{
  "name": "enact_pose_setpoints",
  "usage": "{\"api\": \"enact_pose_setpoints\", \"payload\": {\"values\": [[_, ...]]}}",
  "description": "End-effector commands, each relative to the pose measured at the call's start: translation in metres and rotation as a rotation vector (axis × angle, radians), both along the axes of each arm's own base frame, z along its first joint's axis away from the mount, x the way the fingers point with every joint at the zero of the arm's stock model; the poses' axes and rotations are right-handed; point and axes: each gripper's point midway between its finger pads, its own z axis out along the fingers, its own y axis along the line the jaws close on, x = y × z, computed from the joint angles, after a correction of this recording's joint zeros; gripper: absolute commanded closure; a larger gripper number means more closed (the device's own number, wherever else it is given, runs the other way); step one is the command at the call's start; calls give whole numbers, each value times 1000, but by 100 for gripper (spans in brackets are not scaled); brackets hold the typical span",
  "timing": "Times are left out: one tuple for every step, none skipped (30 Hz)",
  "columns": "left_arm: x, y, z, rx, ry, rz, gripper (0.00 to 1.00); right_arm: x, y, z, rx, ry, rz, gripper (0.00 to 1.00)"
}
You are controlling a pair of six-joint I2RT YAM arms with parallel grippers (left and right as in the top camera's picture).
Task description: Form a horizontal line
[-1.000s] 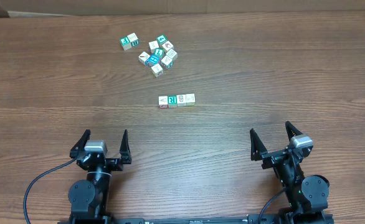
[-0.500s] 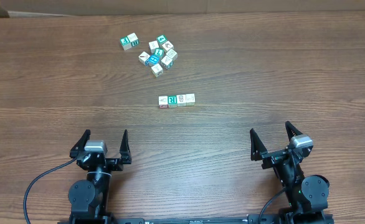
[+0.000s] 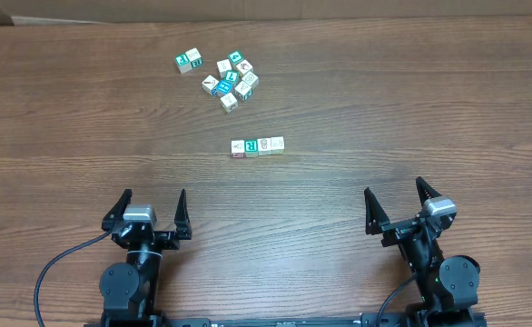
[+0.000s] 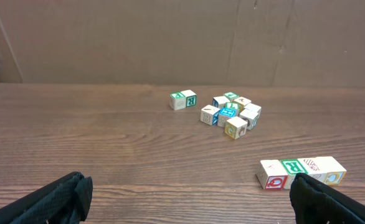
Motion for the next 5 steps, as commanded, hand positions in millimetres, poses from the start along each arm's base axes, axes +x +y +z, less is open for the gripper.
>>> {"api": "enact_pose_setpoints", "payload": {"values": [[0,-1,1,19,-7,-5,0,0,-2,-2,-3,-6,-11,0],[0,-1,1,19,-7,-5,0,0,-2,-2,-3,-6,-11,0],[0,-1,1,19,-7,-5,0,0,-2,-2,-3,-6,-11,0],[0,-1,1,19,-7,-5,0,0,-2,-2,-3,-6,-11,0],[0,-1,1,19,-7,-5,1,0,-2,-2,-3,-6,-11,0]]}}
